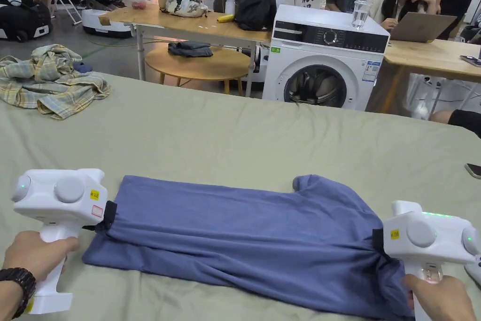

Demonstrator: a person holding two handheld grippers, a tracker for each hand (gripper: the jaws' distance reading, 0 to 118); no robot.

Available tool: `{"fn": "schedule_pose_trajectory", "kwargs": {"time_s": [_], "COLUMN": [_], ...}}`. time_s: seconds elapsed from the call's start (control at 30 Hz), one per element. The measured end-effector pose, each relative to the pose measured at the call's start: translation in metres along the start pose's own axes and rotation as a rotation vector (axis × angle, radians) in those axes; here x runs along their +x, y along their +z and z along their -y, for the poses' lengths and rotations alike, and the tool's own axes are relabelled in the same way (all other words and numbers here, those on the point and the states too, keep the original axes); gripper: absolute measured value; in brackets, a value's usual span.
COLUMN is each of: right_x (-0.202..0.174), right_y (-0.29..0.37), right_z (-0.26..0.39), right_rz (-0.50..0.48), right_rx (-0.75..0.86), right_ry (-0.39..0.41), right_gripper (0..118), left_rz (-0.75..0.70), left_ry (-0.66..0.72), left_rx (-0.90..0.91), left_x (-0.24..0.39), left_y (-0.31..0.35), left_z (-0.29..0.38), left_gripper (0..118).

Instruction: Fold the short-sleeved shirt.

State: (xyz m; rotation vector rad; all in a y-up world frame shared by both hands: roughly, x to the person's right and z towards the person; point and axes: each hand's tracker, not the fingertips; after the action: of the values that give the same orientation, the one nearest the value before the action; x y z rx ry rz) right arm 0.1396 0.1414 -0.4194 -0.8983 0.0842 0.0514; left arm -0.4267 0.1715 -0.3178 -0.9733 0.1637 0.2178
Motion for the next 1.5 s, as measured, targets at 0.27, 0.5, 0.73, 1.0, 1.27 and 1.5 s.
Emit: {"fn": "schedule_pose_trajectory", "kwargs": {"time_s": [0.27,0.5,0.73,1.0,1.27,1.5], "right_x": [-0.021,-0.057,-0.083,-0.093,-0.096,-0.095], "right_y": [0.05,0.111,0.137,0.133,0.114,0.106], "right_z": [0.012,0.042,0.069,0.073,0.08,0.092], "right_rz": [0.057,0.03,0.028,-0.01,-0.005,0.003], "right_rx": [0.214,0.445,0.523,0.473,0.406,0.364], "right_ry": [0.02,-0.038,0.02,0.039,0.075,0.082], "right_gripper": [52,21,0,0,0,0], "left_rz": [0.019,0.078,-0.007,-0.033,0.033,-0.083], "left_ry": [0.009,-0.074,-0.152,-0.113,-0.024,-0.017], "left_rx": [0.099,0.371,0.466,0.282,-0.012,-0.215], "left_x": [0.013,0.052,0.081,0.054,0.0,-0.006], "left_y": [0.037,0.103,0.121,0.1,0.054,-0.006], "left_z": [0.015,0.061,0.096,0.088,0.04,0.028], "left_gripper": [57,56,0,0,2,63]}}
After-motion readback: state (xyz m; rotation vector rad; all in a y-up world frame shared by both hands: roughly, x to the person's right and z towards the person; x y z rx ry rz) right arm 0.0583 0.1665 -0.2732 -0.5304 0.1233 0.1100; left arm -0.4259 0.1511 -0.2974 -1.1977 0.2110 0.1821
